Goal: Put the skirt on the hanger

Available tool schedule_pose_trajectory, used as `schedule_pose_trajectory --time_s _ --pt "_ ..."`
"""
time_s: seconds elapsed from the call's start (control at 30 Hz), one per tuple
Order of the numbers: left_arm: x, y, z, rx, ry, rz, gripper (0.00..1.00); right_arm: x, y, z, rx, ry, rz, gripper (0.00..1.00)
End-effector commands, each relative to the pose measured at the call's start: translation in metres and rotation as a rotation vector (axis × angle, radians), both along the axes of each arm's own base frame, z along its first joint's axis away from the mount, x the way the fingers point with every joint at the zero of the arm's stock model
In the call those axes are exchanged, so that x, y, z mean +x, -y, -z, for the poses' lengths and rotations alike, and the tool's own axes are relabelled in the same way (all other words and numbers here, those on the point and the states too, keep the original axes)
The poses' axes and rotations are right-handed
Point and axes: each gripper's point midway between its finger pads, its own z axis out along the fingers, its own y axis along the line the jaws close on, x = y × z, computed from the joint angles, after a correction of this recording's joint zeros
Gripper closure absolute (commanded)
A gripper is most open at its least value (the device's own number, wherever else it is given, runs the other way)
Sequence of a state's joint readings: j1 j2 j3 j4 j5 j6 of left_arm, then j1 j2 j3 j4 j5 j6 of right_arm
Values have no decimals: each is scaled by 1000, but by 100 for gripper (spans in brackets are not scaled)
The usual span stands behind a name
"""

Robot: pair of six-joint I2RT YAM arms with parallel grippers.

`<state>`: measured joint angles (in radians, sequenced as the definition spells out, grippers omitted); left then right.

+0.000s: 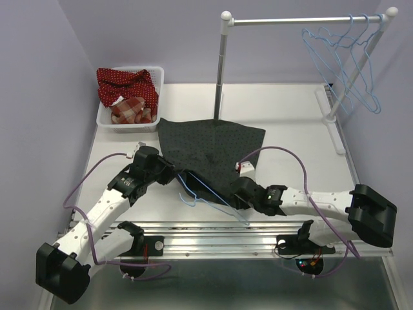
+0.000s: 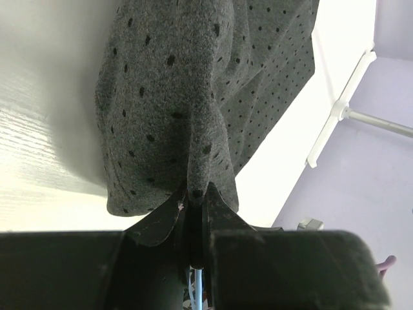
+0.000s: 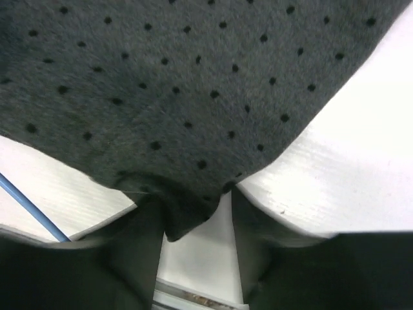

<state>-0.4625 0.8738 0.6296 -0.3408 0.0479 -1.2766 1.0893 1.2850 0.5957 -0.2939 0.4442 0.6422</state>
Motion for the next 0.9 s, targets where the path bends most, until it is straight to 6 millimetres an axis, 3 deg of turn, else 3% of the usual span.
schedule_pose_trajectory --time_s 0.0,0.1,0.17,0.5,0.87 --pt "12 -3 -8 -1 50 -31 100 19 -13 -13 88 62 63 68" --pt "14 -3 -11 -3 54 -40 100 21 -9 -12 104 56 80 93" --pt "15 -4 -12 -3 47 -45 100 22 -4 -10 110 37 90 99" --pt "48 -33 -59 4 149 -224 100 -12 10 -2 168 -95 27 99" --pt "74 -80 -76 109 161 -469 100 -26 14 -4 143 -166 8 99"
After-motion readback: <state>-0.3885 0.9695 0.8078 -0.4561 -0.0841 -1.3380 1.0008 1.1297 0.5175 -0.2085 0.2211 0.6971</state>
